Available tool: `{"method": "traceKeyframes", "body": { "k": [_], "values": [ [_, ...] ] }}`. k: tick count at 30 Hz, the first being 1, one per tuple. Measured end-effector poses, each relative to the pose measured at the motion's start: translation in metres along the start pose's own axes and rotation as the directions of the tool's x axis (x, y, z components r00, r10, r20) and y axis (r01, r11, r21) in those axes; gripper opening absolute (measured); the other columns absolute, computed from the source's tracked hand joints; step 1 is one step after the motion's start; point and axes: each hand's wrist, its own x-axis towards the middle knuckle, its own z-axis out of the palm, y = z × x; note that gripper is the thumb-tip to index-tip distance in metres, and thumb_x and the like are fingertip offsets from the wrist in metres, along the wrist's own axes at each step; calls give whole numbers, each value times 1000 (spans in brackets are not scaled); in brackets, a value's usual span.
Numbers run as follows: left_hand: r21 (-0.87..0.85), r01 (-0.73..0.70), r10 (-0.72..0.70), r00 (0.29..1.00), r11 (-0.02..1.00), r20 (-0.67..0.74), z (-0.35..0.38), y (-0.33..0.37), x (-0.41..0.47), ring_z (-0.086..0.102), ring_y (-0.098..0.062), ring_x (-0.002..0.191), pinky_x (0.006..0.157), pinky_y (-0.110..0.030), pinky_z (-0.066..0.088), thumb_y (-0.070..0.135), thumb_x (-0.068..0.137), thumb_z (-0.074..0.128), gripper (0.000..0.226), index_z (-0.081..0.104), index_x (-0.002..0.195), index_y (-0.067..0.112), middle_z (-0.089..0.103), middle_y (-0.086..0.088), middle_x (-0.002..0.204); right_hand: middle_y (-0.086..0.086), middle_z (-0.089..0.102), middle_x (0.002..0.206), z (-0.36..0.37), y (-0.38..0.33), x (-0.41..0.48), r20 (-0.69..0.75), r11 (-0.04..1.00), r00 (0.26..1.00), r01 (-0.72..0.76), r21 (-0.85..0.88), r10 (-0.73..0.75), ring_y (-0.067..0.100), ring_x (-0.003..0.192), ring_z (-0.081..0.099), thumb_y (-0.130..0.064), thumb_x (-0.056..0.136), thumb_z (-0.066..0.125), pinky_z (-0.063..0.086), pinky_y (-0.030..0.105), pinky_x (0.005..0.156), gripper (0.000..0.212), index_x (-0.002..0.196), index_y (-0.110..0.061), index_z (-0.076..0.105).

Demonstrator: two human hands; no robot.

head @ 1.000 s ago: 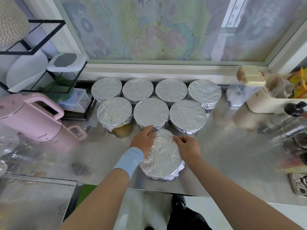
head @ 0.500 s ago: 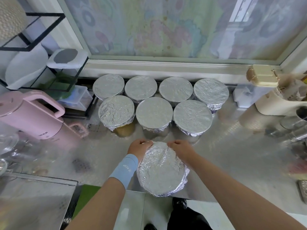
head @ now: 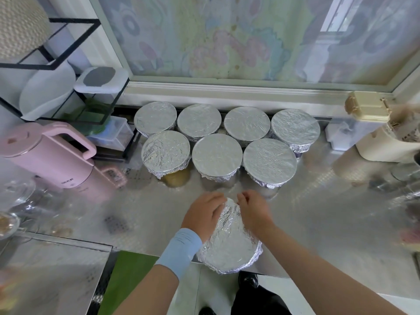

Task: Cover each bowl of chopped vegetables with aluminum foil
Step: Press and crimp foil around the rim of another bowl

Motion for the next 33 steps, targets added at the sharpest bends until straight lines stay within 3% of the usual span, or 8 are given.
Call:
{"method": "traceKeyframes", "body": {
  "k": [2,5,9,12,19,25,29,33],
  "values": [
    [27,4,-5,999,1000,38,9,-3,-6,52,-10,115,103,-23,39,28,103,44,31,59,130,23,58,8,128,1,60,97,1,1,-16,-233,928,915,267,-259,-328,22,88,54,-27,96,44,47,37,75,23,98,-18,66],
    [11,49,-48,999,999,-23,13,-2,-7,55,-11,110,98,-24,42,29,103,42,31,58,129,24,60,7,123,3,61,105,12,3,-41,-222,819,825,409,-402,-520,24,91,58,-23,94,41,50,36,74,31,112,-14,64],
    [18,103,-102,994,995,-47,13,1,-7,56,-10,107,92,-23,43,28,103,40,30,60,127,25,61,8,120,-6,58,119,15,0,-51,-45,918,968,218,-331,-246,22,104,58,-31,103,31,48,35,79,34,128,-24,53],
    [19,170,-169,984,985,-48,13,2,-6,56,-8,104,87,-21,43,32,104,38,30,60,124,28,63,12,118,-10,55,121,10,-1,-44,42,961,990,138,-239,-131,17,106,55,-36,104,26,46,33,81,32,124,-32,51],
    [-5,297,-297,955,955,25,8,5,-2,58,-10,96,82,-25,45,35,104,33,33,61,120,28,66,9,112,-9,61,112,7,-5,-40,44,963,994,109,-245,-101,19,96,59,-38,104,26,45,32,76,30,115,-33,53],
    [49,-30,33,998,998,-51,4,-4,-24,38,-12,132,112,-31,32,38,100,34,48,45,143,21,46,6,144,1,57,126,7,-5,-61,-145,876,933,245,-415,-330,22,115,55,-29,93,34,47,38,90,39,123,-20,57],
    [-19,-15,15,1000,1000,-9,10,-8,-37,36,-12,135,115,-28,26,49,96,24,60,42,145,20,43,5,148,-4,50,133,17,-1,-77,-114,961,985,100,-256,-133,22,118,52,-27,99,39,42,37,93,40,139,-22,44],
    [-193,66,-79,995,979,-62,11,-3,-34,45,-9,124,108,-27,34,47,93,29,56,50,137,21,54,7,135,-14,49,132,18,0,-74,-149,993,987,43,-111,-59,15,117,51,-27,100,39,42,31,85,35,135,-30,44]
  ]
}}
